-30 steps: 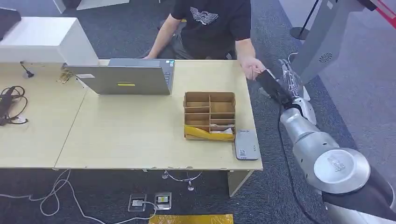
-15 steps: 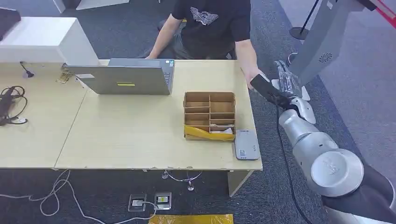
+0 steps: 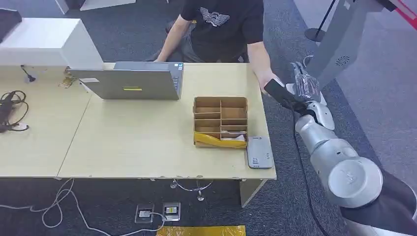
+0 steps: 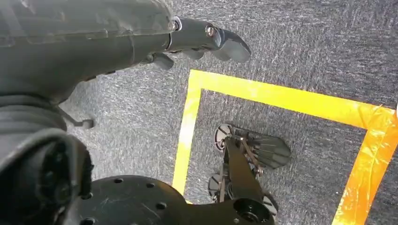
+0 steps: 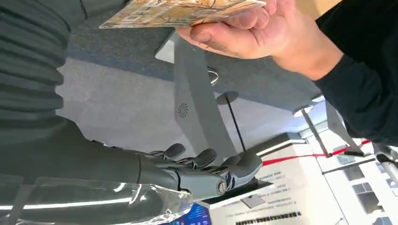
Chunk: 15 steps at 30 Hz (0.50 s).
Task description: Pass the card to the sensor for recognition and then transmit it.
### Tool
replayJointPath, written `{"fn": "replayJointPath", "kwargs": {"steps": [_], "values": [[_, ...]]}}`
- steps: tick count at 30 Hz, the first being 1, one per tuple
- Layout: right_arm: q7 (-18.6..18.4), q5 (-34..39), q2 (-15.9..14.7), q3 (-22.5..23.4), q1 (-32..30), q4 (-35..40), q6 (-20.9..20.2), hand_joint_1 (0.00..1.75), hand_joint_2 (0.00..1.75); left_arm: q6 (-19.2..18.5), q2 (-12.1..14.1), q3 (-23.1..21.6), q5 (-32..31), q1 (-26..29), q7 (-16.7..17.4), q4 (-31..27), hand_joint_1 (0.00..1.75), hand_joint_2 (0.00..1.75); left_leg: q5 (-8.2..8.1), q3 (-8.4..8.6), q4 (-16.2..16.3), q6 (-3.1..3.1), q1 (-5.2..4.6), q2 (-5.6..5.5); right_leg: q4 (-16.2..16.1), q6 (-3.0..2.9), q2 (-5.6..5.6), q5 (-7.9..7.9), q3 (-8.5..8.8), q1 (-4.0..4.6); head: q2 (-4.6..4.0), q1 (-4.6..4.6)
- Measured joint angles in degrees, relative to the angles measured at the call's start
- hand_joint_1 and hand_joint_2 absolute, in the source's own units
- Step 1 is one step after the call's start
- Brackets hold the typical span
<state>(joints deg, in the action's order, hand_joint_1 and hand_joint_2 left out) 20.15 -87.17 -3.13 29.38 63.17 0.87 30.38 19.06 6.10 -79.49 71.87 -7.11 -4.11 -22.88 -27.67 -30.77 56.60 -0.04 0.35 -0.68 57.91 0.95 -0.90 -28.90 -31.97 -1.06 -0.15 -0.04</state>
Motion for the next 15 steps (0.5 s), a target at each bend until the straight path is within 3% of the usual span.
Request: {"fn": "replayJointPath", "kwargs": {"steps": [15], "values": [[-2.88, 0.0, -0.37, -5.49, 2.51, 0.02, 0.35, 0.0, 1.75, -0.5, -0.63, 0.0, -0.09, 0.03, -0.04, 1.11, 0.0, 0.0, 0.0, 0.0, 0.0, 0.0, 0.0, 0.03, 0.0, 0.0, 0.01, 0.0, 0.0, 0.0, 0.0, 0.0]]}}
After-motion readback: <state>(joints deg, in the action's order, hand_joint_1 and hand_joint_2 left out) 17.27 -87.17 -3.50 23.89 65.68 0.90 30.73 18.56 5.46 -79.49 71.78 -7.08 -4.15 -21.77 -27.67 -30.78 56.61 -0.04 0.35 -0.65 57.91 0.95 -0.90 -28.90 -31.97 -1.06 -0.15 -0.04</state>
